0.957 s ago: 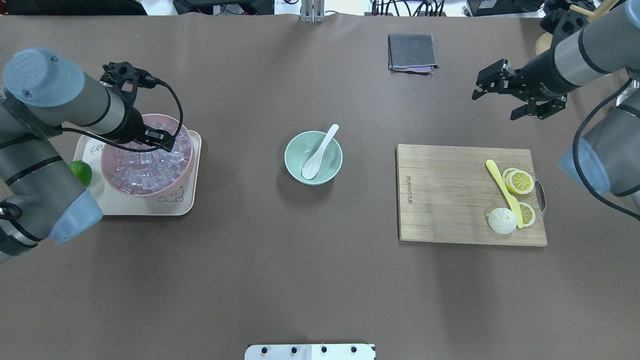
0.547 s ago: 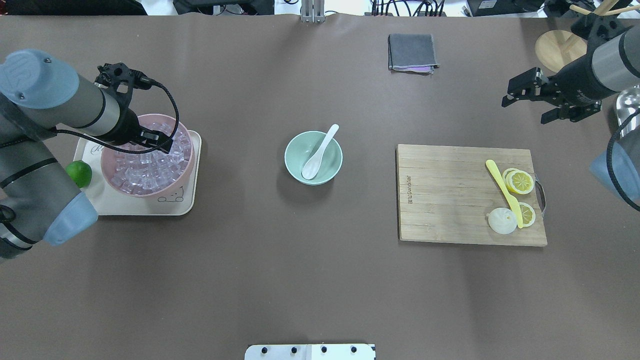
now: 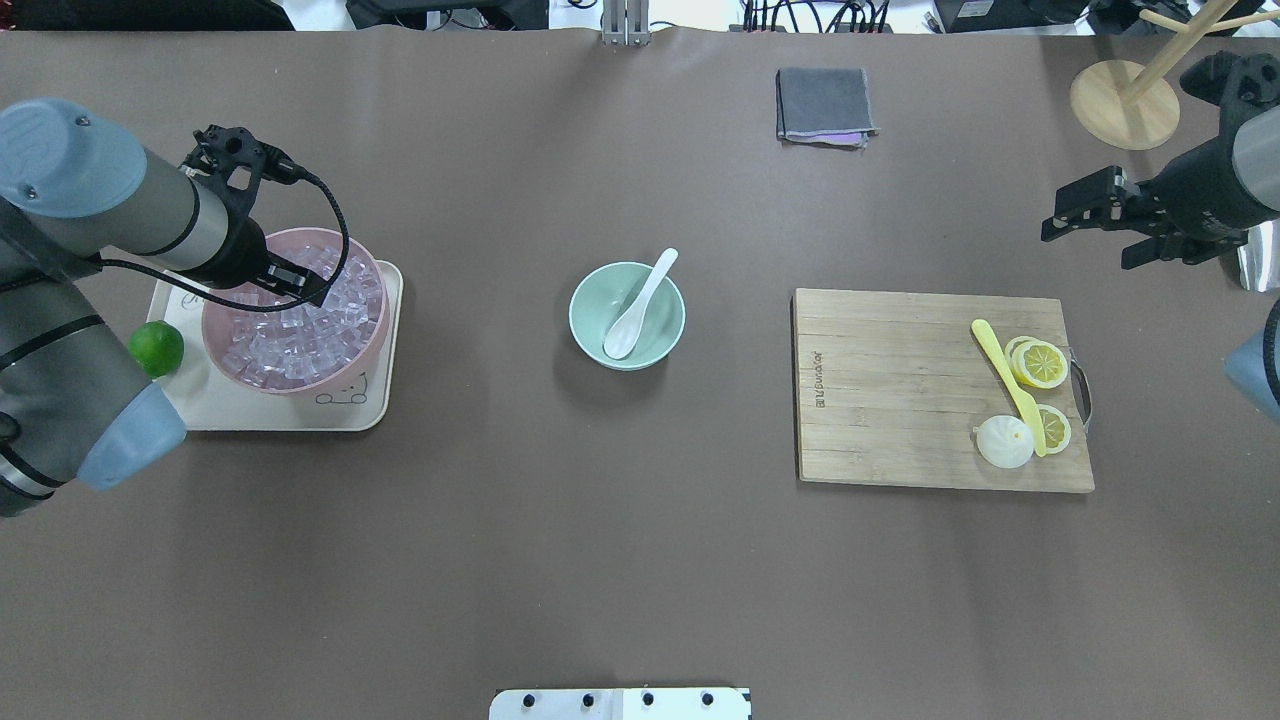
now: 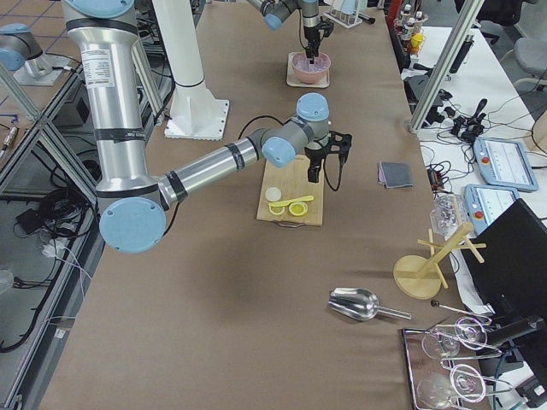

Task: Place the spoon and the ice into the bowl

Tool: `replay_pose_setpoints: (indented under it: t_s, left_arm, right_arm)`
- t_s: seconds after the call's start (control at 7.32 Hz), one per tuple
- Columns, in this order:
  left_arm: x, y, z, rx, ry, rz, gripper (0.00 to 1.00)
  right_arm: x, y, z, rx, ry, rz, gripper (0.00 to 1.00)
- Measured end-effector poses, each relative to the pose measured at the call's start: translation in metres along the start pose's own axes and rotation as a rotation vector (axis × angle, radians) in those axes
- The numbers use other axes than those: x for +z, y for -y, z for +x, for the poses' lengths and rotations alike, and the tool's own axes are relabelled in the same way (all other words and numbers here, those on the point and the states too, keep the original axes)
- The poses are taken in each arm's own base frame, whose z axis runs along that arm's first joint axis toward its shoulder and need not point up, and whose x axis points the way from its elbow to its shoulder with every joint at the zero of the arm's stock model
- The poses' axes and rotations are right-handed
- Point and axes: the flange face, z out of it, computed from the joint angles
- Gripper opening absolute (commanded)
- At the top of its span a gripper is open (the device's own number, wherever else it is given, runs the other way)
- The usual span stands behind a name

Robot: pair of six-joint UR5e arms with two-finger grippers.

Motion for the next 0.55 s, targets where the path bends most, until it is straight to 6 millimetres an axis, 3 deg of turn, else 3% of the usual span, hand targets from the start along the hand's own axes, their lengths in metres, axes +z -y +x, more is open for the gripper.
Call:
replay_pose_setpoints:
  t_s: [0.55]
  left_arm:
    - [-0.001, 0.005, -0.025, 0.381, 0.028, -0.002, 0.73]
  right_arm:
    - [-0.008, -0.001, 0.046, -0.142, -0.039, 0.004, 1.00]
